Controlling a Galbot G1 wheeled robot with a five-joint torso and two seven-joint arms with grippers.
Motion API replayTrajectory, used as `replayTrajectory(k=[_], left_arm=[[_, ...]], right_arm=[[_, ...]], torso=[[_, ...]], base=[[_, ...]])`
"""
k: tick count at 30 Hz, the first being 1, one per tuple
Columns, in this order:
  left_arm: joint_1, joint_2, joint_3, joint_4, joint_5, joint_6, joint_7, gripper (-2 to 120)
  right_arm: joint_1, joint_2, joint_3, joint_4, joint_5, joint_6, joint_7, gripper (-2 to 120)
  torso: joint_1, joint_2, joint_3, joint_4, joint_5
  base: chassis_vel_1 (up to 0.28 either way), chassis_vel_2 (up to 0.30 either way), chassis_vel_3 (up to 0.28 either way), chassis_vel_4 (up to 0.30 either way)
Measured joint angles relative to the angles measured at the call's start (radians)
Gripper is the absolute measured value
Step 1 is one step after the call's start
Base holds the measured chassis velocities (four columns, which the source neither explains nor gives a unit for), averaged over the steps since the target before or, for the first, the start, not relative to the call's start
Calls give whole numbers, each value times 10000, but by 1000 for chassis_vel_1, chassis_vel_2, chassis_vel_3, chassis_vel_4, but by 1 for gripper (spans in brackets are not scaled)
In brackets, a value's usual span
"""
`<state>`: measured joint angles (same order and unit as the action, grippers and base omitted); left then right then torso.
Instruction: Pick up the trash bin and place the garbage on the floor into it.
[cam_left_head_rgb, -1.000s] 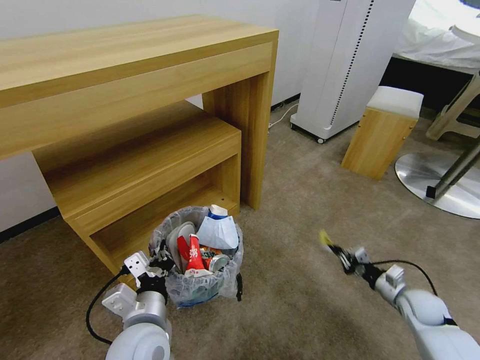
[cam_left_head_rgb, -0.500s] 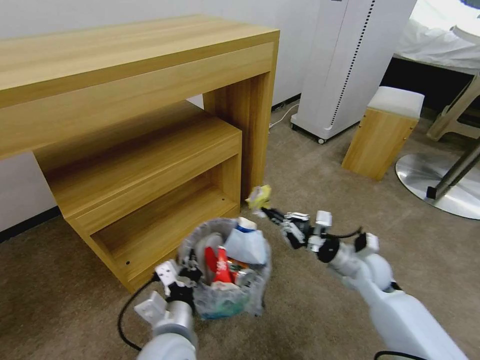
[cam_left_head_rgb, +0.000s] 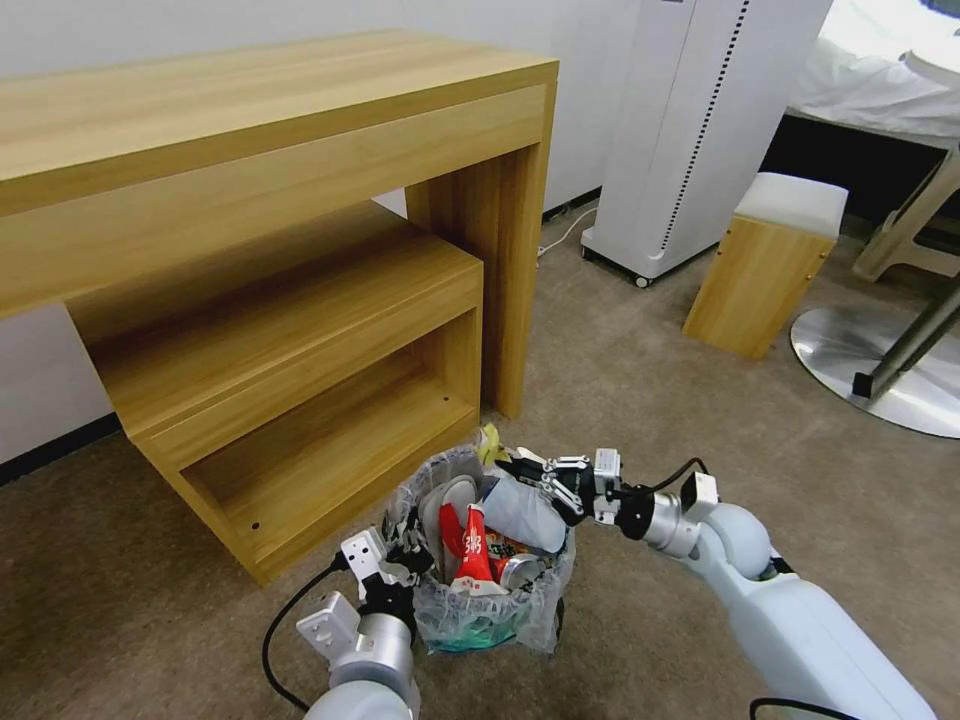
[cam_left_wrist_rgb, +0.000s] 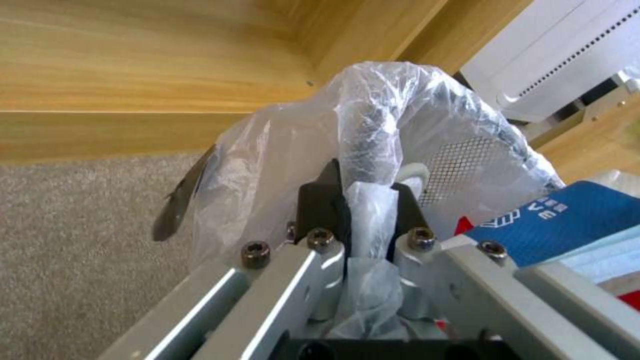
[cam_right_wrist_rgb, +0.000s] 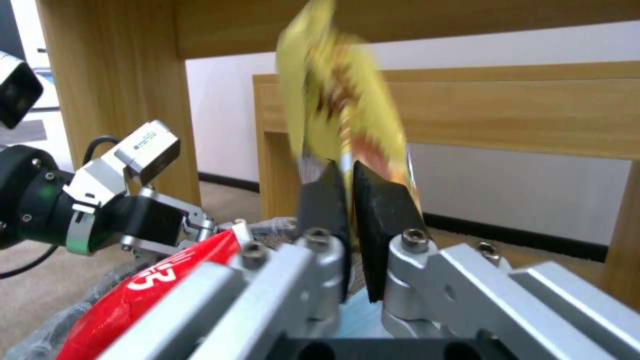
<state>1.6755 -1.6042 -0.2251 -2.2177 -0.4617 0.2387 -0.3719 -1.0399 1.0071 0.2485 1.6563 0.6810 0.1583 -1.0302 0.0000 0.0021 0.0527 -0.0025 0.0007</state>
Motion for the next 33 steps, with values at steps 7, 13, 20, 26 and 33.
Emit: replayTrajectory(k=[7,13,20,26,33], left_arm=[[-1,-6,0,26,104,14,0,3],[-65,-17,0,10,18,34,4,3],[-747,-95,-1189,358,-916,139,83,3],[-1188,-79,-2077,823,-1815,218,377,3],[-1399,-60,-2486,1801,-2205,-126,840,3]], right_arm=[[-23,-114,149,20,-30,0,-48,36],[-29,-120,482,326,145,174,479,61],[-335,322,1575,1228,1223,460,2742,84],[-1260,1189,2780,1849,1259,782,4074,99],[-2447,1426,3807,2441,519,1153,4178,100]], torso=[[0,0,0,1,1],[0,0,0,3,2],[0,0,0,0,-4],[0,0,0,1,0],[0,0,-1,0,-2]], base=[[0,0,0,0],[0,0,0,0],[0,0,0,0],[0,0,0,0],[0,0,0,0]])
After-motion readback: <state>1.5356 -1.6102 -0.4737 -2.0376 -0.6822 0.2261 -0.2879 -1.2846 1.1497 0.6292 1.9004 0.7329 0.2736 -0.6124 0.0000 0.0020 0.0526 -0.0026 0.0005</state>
